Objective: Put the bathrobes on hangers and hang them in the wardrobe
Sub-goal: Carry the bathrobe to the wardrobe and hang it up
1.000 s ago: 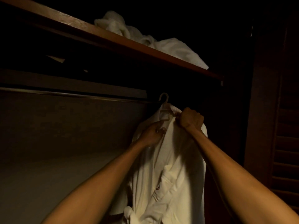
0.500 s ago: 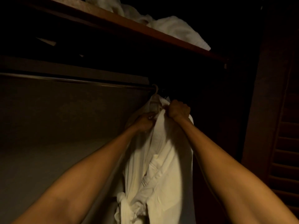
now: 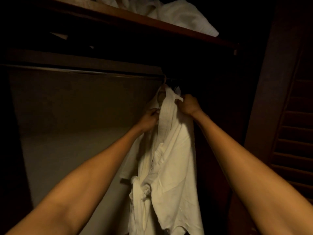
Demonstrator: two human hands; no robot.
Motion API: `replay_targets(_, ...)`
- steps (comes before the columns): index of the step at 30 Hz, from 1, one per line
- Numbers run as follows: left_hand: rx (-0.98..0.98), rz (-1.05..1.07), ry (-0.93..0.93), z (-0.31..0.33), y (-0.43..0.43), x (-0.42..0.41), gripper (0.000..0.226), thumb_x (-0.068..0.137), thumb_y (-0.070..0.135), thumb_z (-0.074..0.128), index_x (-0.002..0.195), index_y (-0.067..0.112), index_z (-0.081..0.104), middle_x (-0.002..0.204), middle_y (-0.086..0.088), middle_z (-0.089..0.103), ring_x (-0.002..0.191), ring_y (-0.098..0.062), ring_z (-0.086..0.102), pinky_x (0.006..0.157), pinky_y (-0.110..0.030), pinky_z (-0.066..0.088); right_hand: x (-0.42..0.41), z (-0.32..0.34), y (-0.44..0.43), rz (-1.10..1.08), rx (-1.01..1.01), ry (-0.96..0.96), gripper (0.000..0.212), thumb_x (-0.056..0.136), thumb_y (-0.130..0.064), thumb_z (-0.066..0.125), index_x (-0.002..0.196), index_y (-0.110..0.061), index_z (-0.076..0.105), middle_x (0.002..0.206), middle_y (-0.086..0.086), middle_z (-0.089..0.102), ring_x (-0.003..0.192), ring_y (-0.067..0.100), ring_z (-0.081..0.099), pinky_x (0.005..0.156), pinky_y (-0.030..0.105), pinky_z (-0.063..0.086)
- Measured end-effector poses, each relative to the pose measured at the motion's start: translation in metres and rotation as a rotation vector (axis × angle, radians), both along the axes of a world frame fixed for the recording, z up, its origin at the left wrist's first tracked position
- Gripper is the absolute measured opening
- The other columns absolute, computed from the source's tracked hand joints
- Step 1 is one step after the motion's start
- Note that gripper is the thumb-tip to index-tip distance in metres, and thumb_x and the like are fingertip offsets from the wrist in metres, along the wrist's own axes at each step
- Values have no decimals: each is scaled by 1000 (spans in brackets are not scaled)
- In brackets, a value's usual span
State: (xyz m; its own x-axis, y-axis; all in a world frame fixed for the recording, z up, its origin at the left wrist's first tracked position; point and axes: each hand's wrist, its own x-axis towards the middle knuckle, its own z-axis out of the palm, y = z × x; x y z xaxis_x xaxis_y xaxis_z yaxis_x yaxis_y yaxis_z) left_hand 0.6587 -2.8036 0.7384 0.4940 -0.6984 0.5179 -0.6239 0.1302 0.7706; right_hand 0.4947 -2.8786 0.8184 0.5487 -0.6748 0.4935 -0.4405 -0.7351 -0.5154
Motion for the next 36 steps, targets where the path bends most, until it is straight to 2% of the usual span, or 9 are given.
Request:
replay_targets(3, -55, 35, 53, 6, 21, -19, 18, 104, 22, 44, 103, 21, 61, 101, -8, 62, 91, -22, 57, 66, -28, 42, -15, -20, 2, 28, 17, -145, 50, 97, -34, 54, 135, -3, 49, 133, 21, 55, 123, 37, 51, 95, 34, 43)
replay_targets(9, -135, 61, 1, -5, 51, -36, 19, 103, 20, 49, 113, 17, 64, 110, -4, 65, 106, -21, 63, 95, -39, 51, -20, -44, 27, -132, -206, -194, 57, 92, -27, 58, 141, -8, 36, 141, 20, 40, 128, 39, 41, 101, 44, 38)
replay_targets(13, -92, 141, -68, -13, 76, -31, 27, 102, 23, 50, 121, 9, 63, 103, -4, 67, 92, -15, 63, 85, -30, 51, -2, -51, 56, -234, -555, -178, 62, 77, -20, 60, 135, -10, 41, 140, 20, 38, 128, 38, 36, 100, 50, 31)
replay_targets(18, -75, 276, -87, -29, 120, -13, 23, 99, 17, 55, 120, 10, 63, 96, -5, 69, 79, -16, 65, 76, -32, 54, 20, -63, 78, -193, -669, -100, 56, 74, -23, 53, 129, -13, 50, 136, 16, 44, 131, 34, 36, 113, 60, 15)
replay_targets(21, -24, 346, -83, -39, 157, -15, 23, 99, 15, 54, 120, 9, 62, 94, -8, 69, 69, -16, 65, 65, -29, 55, 25, -70, 97, -87, -723, -132, 44, 73, -17, 56, 116, -8, 57, 128, 19, 49, 127, 36, 40, 116, 60, 9)
replay_targets(23, 7, 414, -74, -44, 187, -20, 24, 99, 17, 55, 121, 10, 62, 93, -8, 70, 63, -13, 64, 58, -20, 52, 27, -72, 119, 28, -714, -122, 38, 76, -16, 56, 112, -6, 58, 124, 20, 51, 121, 38, 45, 115, 55, 20)
replay_targets(27, 28, 575, -89, -48, 261, -47, 24, 98, 21, 56, 121, 15, 63, 92, -4, 72, 64, -14, 68, 62, -22, 54, 25, -79, 183, 322, -447, -69, 28, 84, -19, 54, 111, -13, 57, 115, 16, 58, 103, 40, 58, 84, 41, 45)
replay_targets(32, 141, 808, -142, -64, 375, -104, 20, 98, 27, 58, 116, 23, 65, 83, 5, 74, 56, -3, 65, 65, -24, 56, 15, -98, 287, 602, -296, 222, 25, 86, -26, 55, 110, -20, 60, 118, 15, 61, 111, 38, 57, 89, 39, 45)
replay_targets(36, 259, 1049, -160, -98, 478, -158, 25, 93, 43, 54, 114, 35, 64, 95, 9, 71, 92, -19, 67, 88, -38, 53, -5, -132, 384, 819, -341, 341, 27, 86, -31, 58, 110, -19, 61, 117, 13, 62, 109, 34, 59, 85, 37, 46)
